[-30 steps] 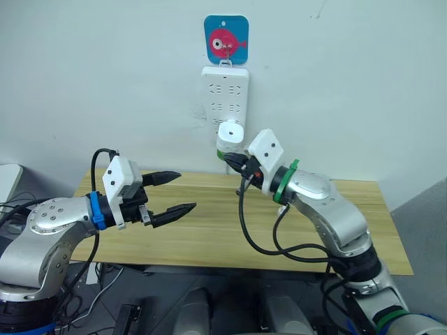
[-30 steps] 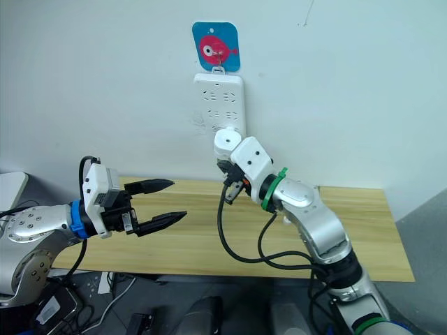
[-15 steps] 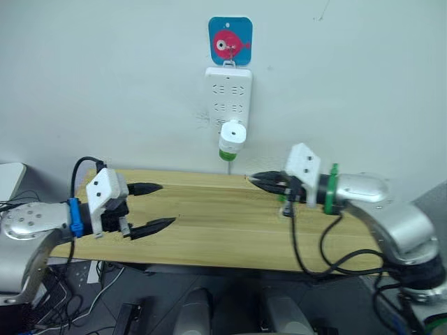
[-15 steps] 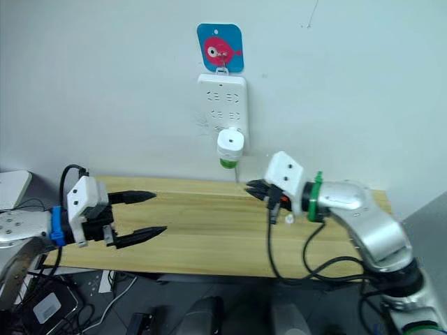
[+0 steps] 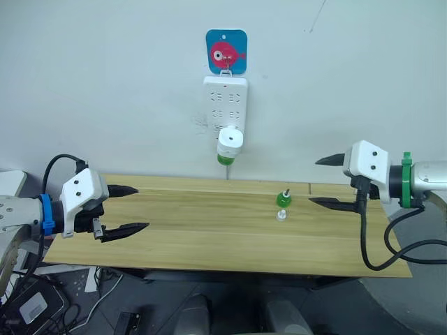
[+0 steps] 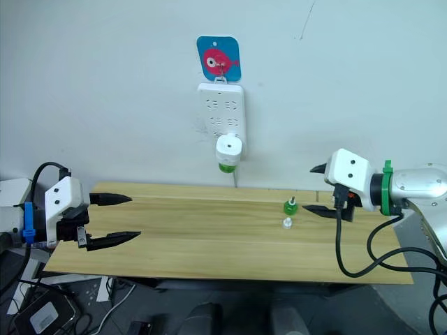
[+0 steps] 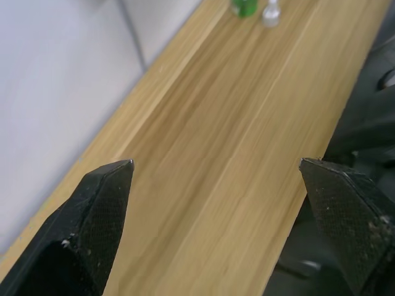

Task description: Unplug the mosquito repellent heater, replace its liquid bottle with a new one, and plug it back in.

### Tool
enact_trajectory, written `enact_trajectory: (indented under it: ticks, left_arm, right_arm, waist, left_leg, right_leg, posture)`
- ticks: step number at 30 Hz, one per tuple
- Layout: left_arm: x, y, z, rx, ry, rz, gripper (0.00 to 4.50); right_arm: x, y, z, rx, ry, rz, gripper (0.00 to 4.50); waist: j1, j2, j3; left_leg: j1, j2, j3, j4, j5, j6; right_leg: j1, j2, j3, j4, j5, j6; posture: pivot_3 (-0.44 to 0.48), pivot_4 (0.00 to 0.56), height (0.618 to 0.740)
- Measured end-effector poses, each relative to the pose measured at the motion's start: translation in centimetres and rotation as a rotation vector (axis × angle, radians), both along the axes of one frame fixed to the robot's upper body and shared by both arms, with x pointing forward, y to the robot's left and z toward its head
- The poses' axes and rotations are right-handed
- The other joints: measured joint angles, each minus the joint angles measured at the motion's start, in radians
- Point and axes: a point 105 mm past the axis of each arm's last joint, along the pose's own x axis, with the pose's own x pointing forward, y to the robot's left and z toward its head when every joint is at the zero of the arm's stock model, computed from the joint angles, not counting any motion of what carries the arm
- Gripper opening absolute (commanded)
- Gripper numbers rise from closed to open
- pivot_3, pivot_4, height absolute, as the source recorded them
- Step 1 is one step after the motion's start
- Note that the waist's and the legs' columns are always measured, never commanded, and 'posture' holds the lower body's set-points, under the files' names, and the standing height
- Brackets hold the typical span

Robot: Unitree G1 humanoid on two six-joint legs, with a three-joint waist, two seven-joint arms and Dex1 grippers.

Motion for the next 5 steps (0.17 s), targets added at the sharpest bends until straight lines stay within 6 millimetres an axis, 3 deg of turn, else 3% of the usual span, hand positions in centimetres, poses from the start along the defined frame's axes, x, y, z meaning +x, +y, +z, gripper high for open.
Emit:
enact_trajectory:
  ticks: [5]
  left_arm:
    - [-0.12,-0.07,0.95,-0.035,-0.004,0.019,4.50]
  right_arm:
    - [-0.05,-0.81,-0.43,-0.021,0.004,0.003,4.47]
  waist:
    - [0.002,0.001,-0.009]
  left_leg:
    - [0.000,0.000,0.001,0.000,0.000,0.000]
  right_leg:
    - [0.000,0.000,0.000,0.000,0.000,0.000]
  posture:
    - [0.023,0.054,0.723]
